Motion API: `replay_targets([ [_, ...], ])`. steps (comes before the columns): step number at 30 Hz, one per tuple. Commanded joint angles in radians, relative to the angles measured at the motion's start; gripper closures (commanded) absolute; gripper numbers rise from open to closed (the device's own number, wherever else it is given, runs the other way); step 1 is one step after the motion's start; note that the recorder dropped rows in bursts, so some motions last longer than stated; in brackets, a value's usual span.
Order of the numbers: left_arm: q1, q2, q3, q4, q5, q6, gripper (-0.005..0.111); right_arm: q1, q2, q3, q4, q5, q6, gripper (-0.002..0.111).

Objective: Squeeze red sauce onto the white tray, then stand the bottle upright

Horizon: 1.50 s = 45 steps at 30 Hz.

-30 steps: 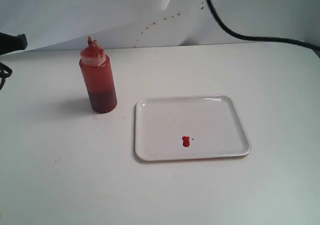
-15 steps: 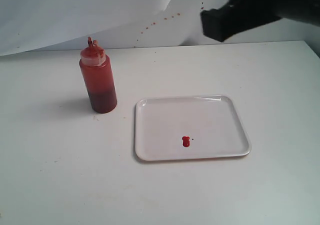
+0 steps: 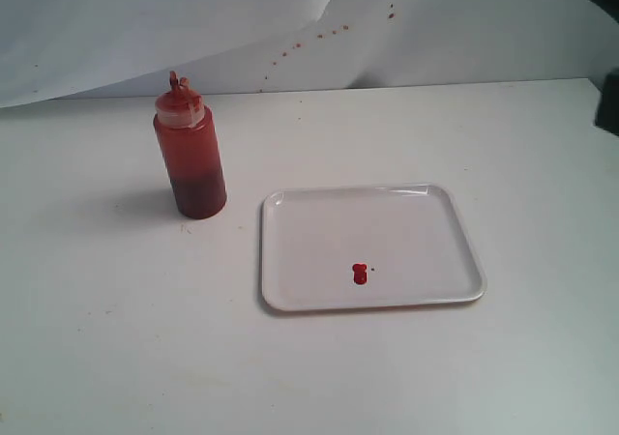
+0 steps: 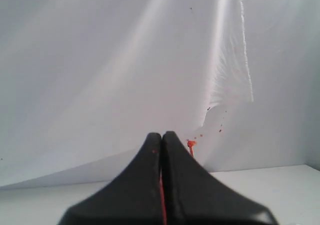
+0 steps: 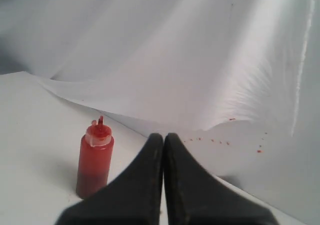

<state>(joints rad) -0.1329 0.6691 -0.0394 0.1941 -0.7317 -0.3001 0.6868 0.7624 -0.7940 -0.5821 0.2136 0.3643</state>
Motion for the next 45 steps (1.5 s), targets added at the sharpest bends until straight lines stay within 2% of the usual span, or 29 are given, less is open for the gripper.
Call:
replay_targets([
  [1, -0.006, -0.006, 0.023, 0.003, 0.006, -0.020, 0.107, -0.001, -0.058, 0.053, -0.198, 0.072, 0.203, 0.108],
  [7, -0.006, -0.006, 0.024, 0.084, 0.003, -0.065, 0.107, -0.001, -0.140, 0.172, -0.680, 0.265, 0.772, 0.108],
  [9, -0.006, -0.006, 0.024, 0.109, 0.003, -0.065, 0.107, -0.001, -0.172, 0.215, -0.739, 0.278, 0.837, 0.108],
  [16, -0.006, -0.006, 0.024, 0.138, 0.003, -0.065, 0.107, -0.001, -0.259, 0.286, -0.750, 0.246, 0.840, 0.108],
  [23, -0.006, -0.006, 0.024, 0.138, 0.003, -0.065, 0.107, -0.001, -0.266, 0.286, -0.620, 0.246, 0.840, 0.108],
  [45, -0.006, -0.006, 0.024, 0.145, 0.010, -0.067, 0.107, -0.001, -0.266, 0.286, -0.622, 0.244, 0.840, 0.108],
])
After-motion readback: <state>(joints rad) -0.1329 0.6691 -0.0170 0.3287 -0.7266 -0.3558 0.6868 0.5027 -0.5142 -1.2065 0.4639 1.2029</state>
